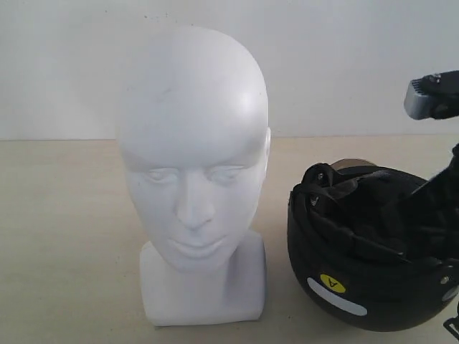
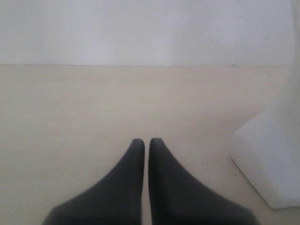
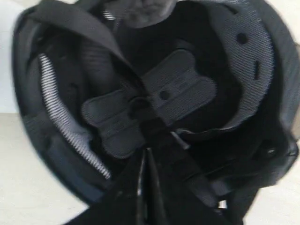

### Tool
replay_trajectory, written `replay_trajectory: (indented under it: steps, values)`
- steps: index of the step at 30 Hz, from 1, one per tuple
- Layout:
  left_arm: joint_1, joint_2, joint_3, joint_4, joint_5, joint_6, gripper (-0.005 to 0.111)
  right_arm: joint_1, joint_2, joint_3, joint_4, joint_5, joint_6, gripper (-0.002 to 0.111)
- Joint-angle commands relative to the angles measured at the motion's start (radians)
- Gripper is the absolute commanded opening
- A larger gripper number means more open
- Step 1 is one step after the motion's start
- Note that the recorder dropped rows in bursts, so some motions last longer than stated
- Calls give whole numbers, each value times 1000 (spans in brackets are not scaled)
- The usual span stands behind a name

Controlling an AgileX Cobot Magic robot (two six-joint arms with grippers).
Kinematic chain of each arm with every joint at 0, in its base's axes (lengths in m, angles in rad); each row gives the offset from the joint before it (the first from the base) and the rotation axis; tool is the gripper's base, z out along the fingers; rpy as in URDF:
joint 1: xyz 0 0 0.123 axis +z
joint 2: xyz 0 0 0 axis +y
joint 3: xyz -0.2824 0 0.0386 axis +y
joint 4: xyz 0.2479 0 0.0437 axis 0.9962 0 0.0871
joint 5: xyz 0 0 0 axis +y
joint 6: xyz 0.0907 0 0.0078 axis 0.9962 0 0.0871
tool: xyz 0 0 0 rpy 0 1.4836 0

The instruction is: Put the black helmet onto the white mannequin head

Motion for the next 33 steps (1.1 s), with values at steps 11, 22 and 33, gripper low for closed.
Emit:
replay_trajectory:
  steps: [11,22,33]
  values:
    - [0,-4,4,1,1,5,4,69,-88,145,180,-153,-108,0]
    - [0,-4,4,1,1,5,4,69,-88,145,183,-165,-71,0]
    - [0,-4,4,1,1,5,4,69,4,145,183,-195,-65,0]
